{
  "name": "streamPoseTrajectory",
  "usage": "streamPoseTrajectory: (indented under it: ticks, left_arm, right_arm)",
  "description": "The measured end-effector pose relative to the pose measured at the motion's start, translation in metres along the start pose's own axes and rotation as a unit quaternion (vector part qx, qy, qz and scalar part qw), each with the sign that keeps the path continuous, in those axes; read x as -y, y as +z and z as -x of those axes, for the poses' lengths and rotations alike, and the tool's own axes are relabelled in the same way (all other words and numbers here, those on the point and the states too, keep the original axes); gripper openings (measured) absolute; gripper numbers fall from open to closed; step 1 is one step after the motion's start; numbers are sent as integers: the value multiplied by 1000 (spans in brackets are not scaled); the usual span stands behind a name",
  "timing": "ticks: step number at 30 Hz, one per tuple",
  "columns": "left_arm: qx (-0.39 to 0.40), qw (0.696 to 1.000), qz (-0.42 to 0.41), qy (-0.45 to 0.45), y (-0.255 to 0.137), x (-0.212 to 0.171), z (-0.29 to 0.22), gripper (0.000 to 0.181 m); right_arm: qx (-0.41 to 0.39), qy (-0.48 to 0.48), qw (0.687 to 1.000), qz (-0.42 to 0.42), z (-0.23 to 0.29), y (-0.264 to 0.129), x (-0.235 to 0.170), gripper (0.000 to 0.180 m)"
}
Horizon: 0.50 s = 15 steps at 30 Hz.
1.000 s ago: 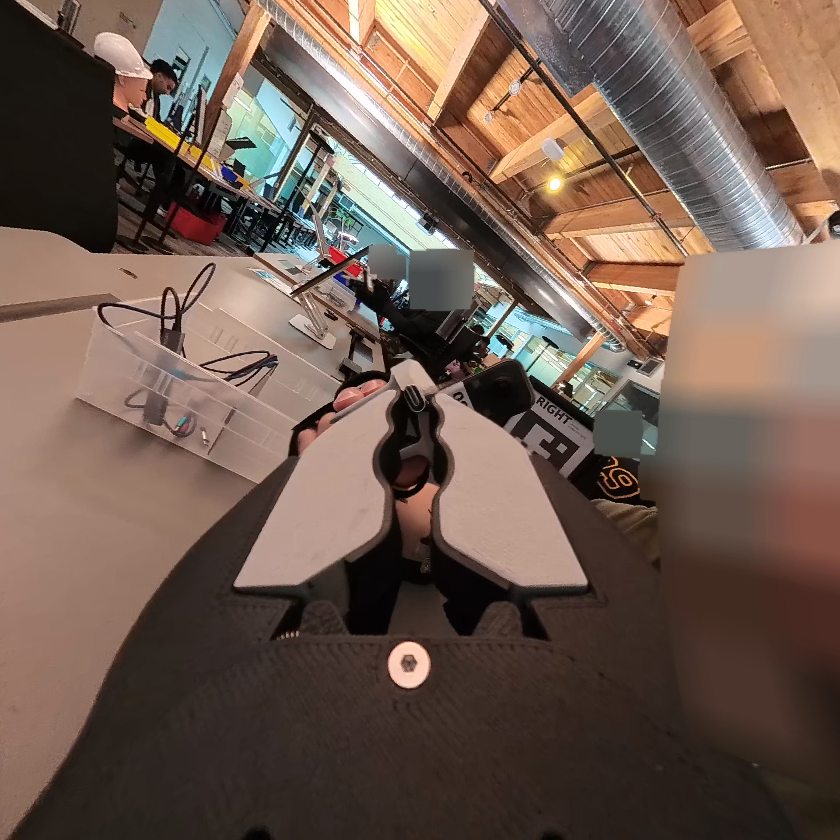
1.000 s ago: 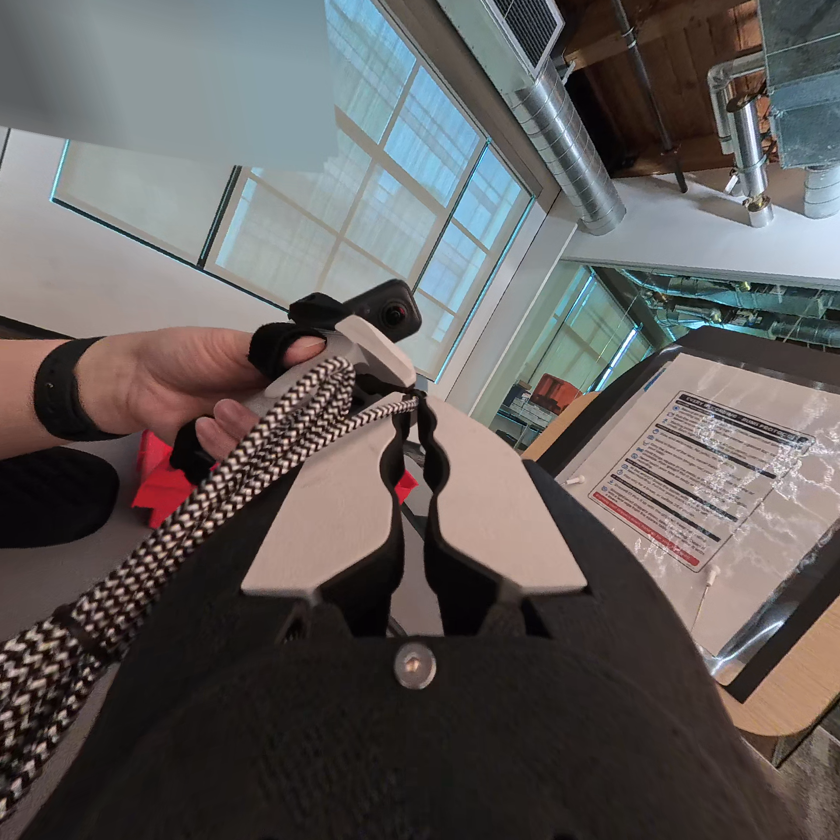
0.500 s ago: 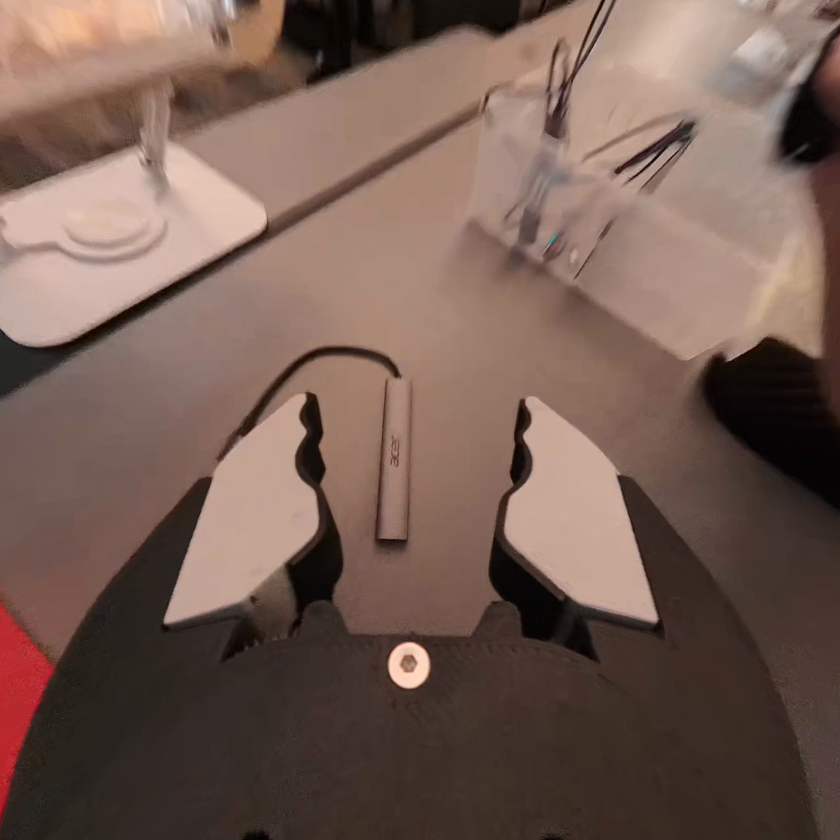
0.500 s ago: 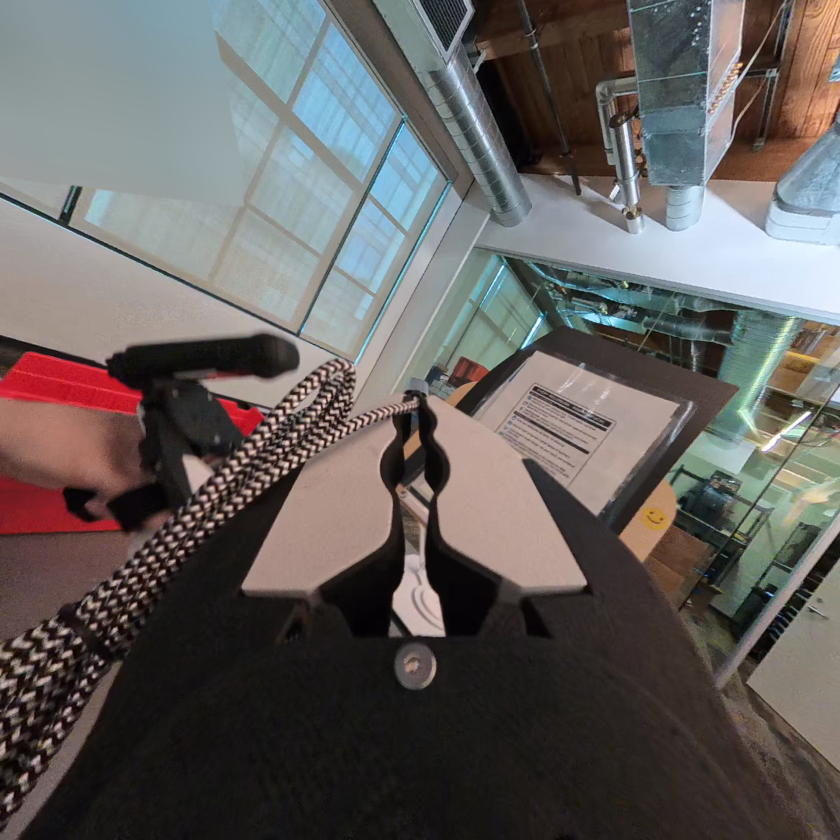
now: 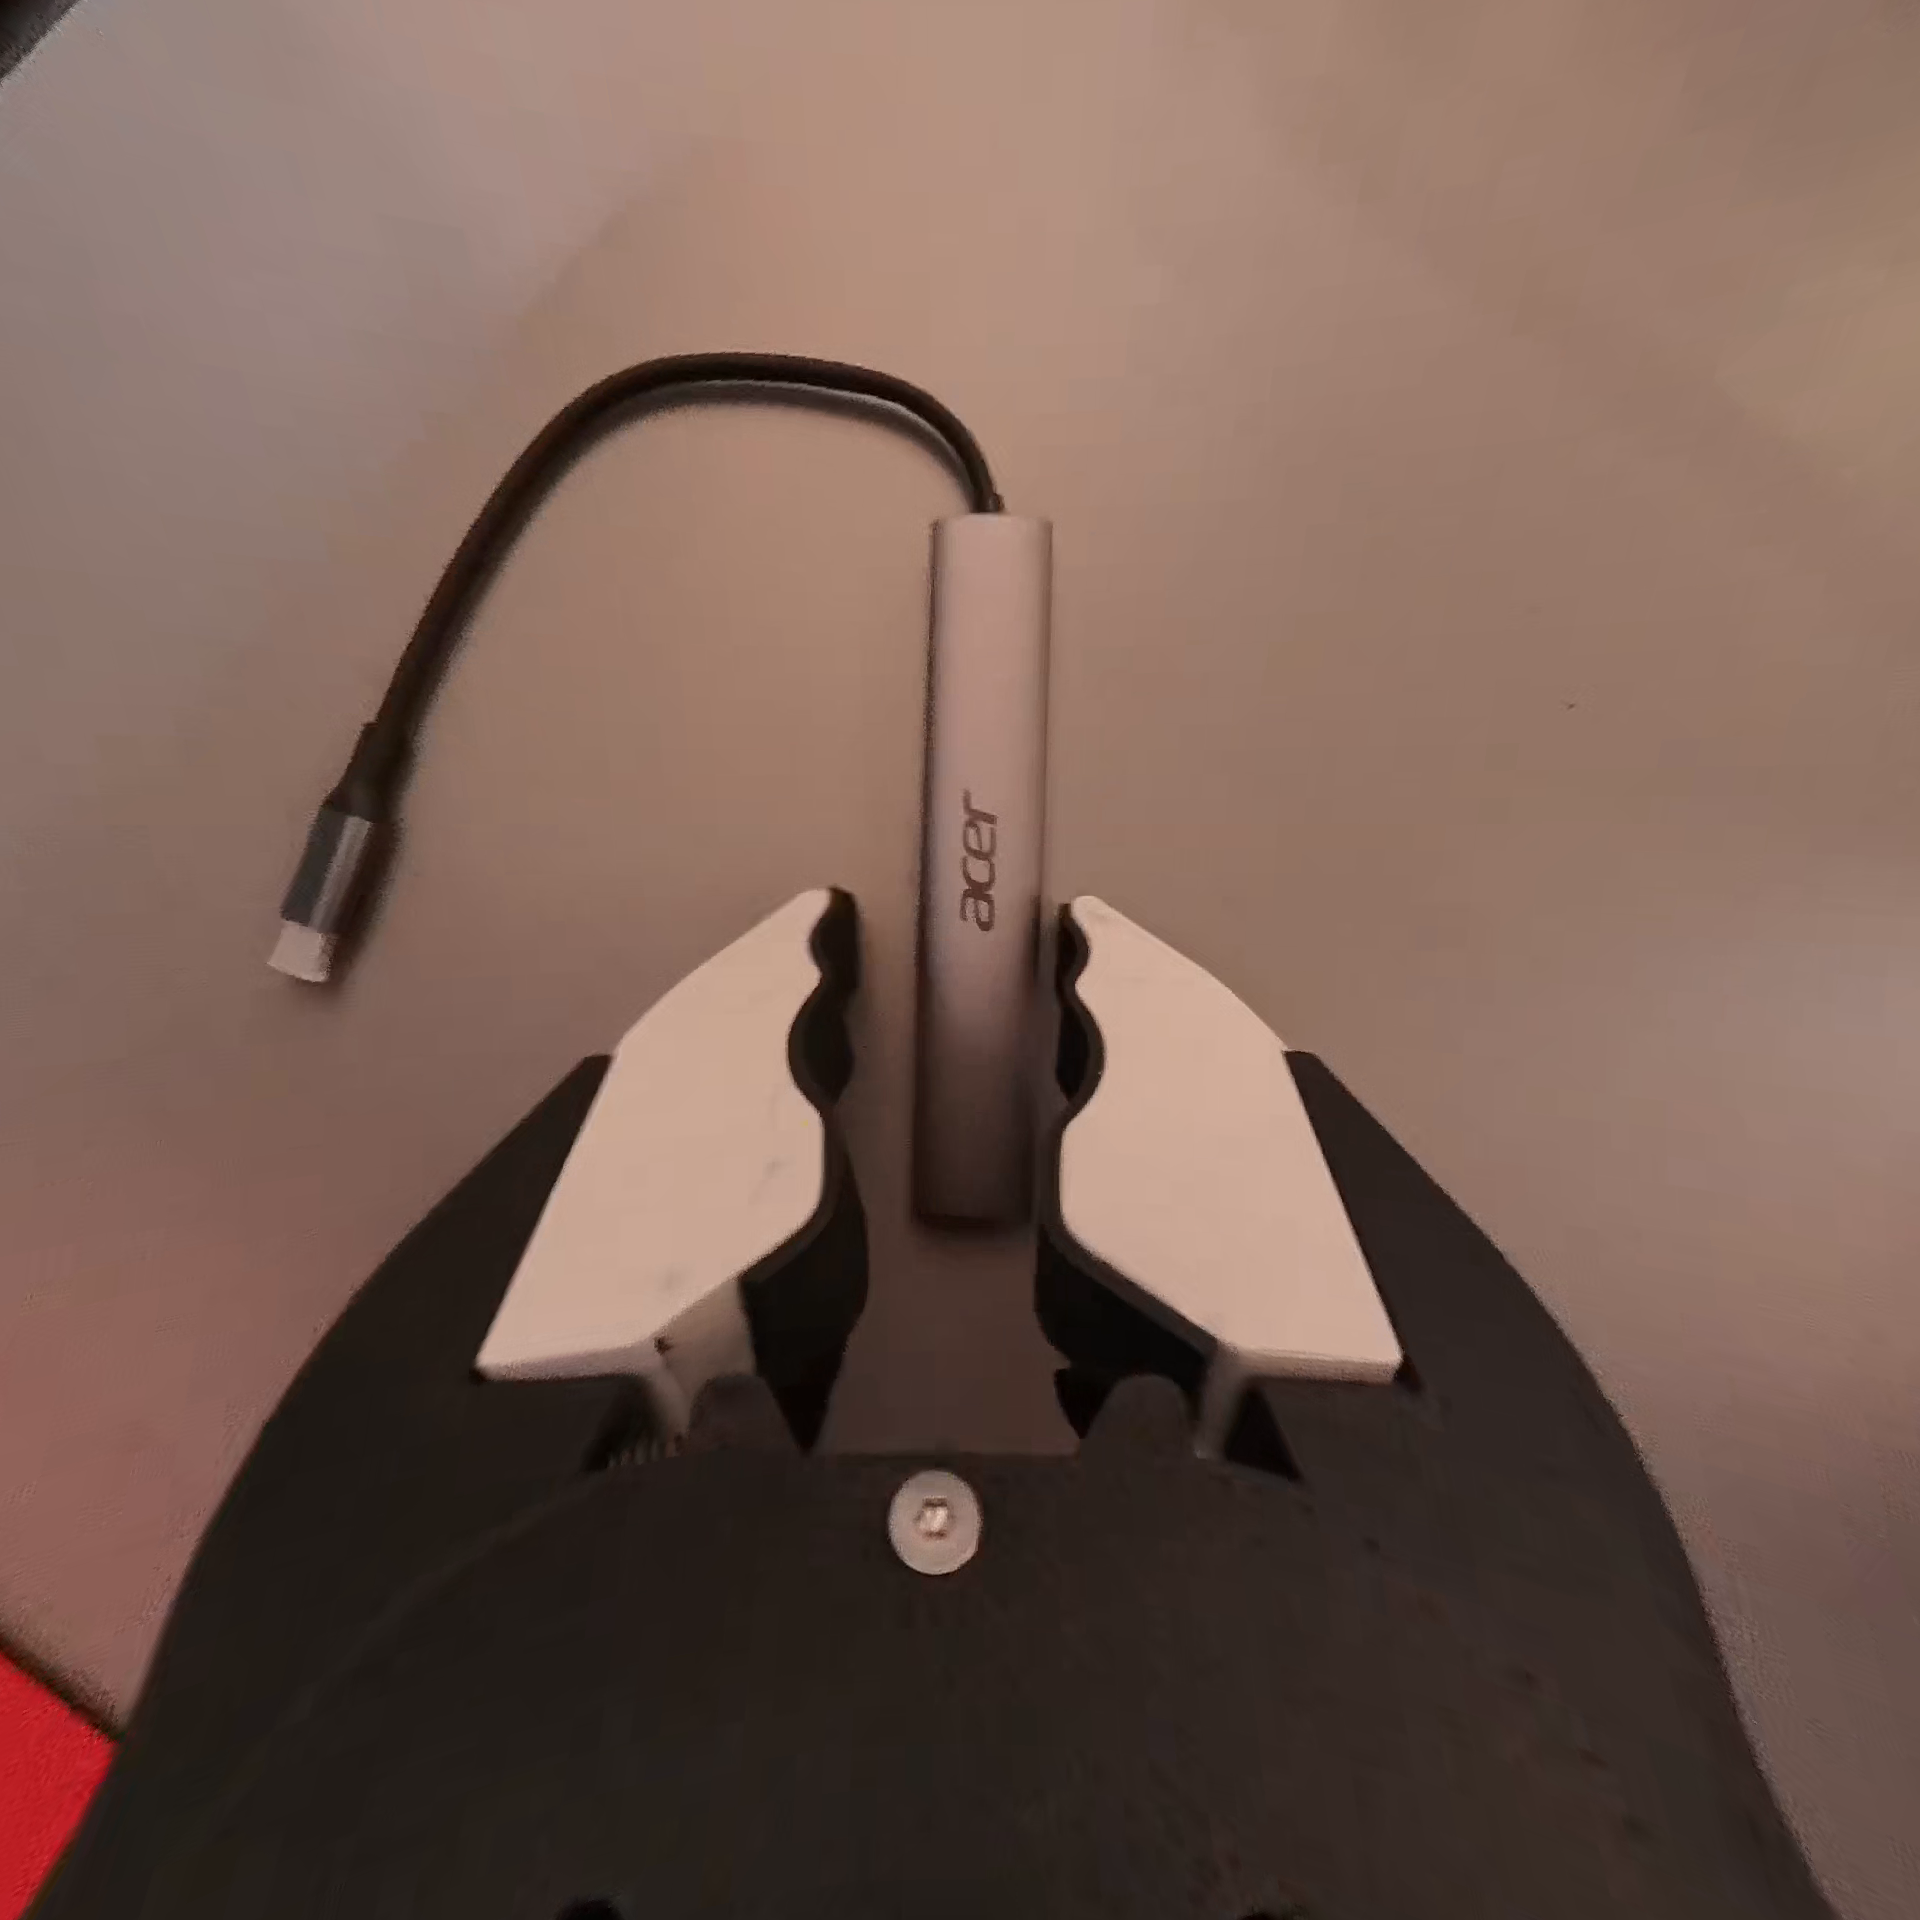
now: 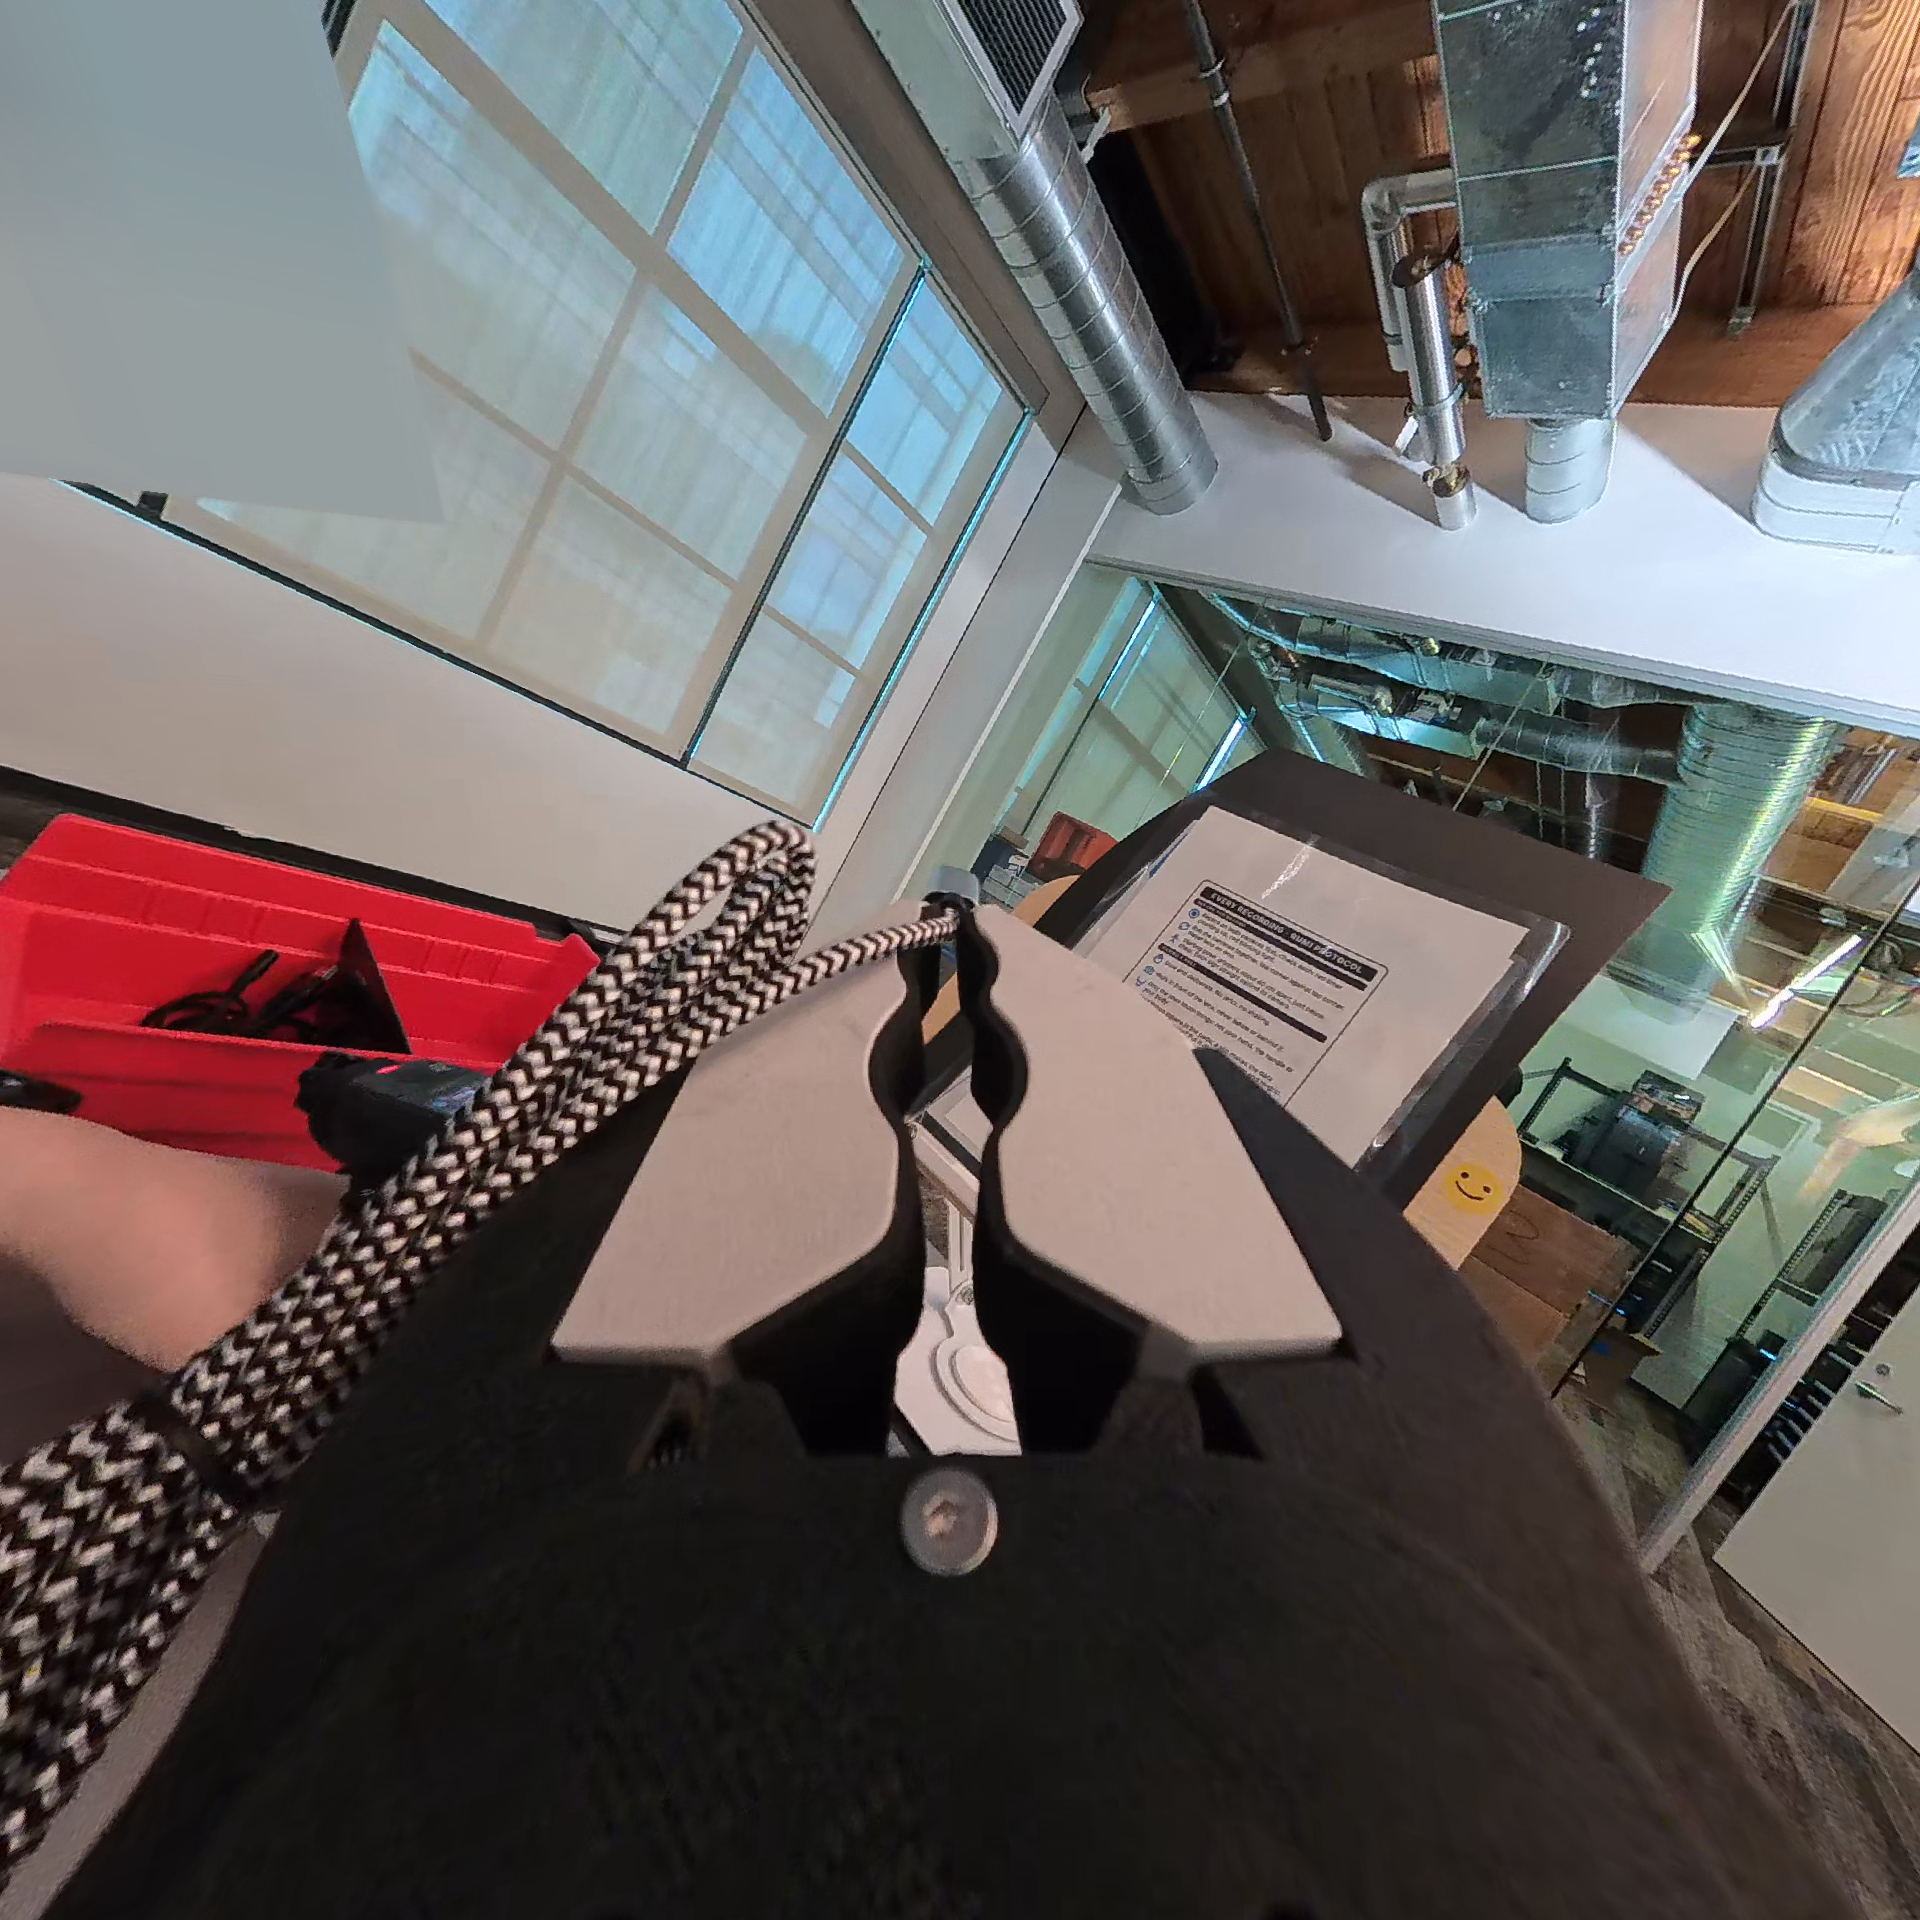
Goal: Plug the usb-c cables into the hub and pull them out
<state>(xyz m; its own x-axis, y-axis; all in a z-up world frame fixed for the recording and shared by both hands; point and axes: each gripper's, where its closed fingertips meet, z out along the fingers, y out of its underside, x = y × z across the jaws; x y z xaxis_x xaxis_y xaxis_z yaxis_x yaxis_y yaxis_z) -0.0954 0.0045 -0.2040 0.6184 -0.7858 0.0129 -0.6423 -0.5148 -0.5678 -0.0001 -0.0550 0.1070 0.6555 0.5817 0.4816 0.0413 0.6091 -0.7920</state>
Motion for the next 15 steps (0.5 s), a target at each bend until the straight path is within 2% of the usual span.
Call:
streamPoseTrajectory:
  ticks: [1, 4, 6, 10, 13, 15]
  left_arm:
    - [-10, 1000, 2, 4, 0, 0, -3, 23]
    - [-29, 999, 15, -10, -1, -2, -5, 22]
    - [-65, 996, 7, -56, -3, 0, -8, 22]
    - [-130, 982, -74, -118, -20, 21, -12, 22]
    - [-197, 954, -154, -166, -46, 44, -16, 21]
    - [-254, 923, -200, -209, -64, 57, -19, 22]
  right_arm:
    - [2, 0, 1000, -1, 0, 0, 1, 3]
    - [5, 1, 1000, 4, 2, 0, 0, 3]
    - [10, 4, 1000, 14, 3, 2, -4, 3]
    - [17, 6, 999, 40, 5, 5, -14, 3]
    - [27, 11, 997, 66, 7, 7, -25, 3]
    - [32, 11, 996, 86, 8, 9, -33, 3]
